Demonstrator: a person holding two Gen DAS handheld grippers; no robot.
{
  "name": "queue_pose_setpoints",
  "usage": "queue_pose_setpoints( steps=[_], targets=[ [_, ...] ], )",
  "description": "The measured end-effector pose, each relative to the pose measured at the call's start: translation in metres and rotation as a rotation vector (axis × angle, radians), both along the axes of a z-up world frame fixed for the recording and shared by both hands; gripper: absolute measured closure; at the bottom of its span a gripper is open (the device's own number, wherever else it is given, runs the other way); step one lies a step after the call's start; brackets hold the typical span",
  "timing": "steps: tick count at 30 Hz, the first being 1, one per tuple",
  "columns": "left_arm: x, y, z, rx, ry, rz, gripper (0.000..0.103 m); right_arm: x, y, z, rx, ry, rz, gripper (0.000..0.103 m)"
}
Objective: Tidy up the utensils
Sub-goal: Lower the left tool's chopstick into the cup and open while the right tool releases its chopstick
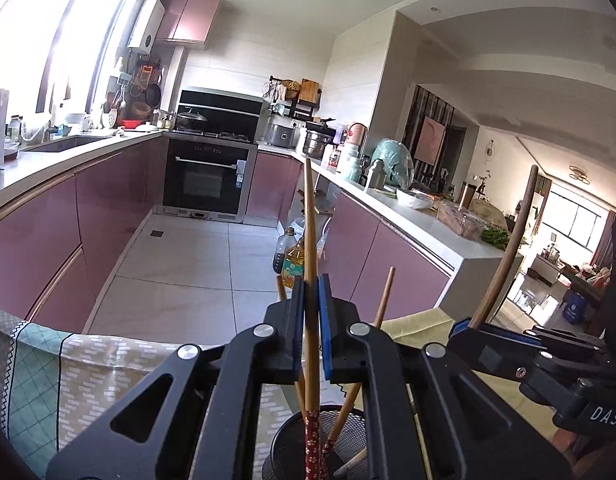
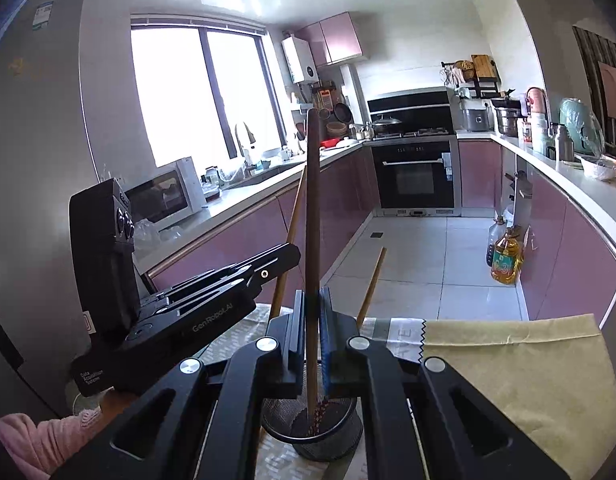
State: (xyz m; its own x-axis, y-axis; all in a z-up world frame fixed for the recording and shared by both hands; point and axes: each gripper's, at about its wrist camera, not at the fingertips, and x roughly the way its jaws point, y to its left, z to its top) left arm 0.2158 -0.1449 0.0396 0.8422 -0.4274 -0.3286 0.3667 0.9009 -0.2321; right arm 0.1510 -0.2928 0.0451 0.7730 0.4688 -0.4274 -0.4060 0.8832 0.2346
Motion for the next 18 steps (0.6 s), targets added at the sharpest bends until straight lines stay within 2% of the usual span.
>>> queue_pose_setpoints(
  steps=[6, 13, 15, 18],
  targets=[
    [0.004, 0.005, -0.015, 0.014, 0.014, -0.004, 0.095, 0.011, 0.005, -0.021, -0.036, 0.086, 0.015, 0.097],
    [0.009, 0.023, 0.001, -0.081, -0.02, -0.003, 0.095, 0.009, 0.004, -0.03, -0.007, 0.108, 0.007, 0.097],
    [0.013, 0.02, -0.001, -0.078, -0.015, 0.007, 0.095, 0.009, 0.005, -0.032, -0.01, 0.112, 0.009, 0.097],
    [0.015, 0.013, -0.012, -0.031, 0.007, 0.005, 0.095, 0.011, 0.007, -0.033, -0.019, 0.119, 0.018, 0.097]
  ],
)
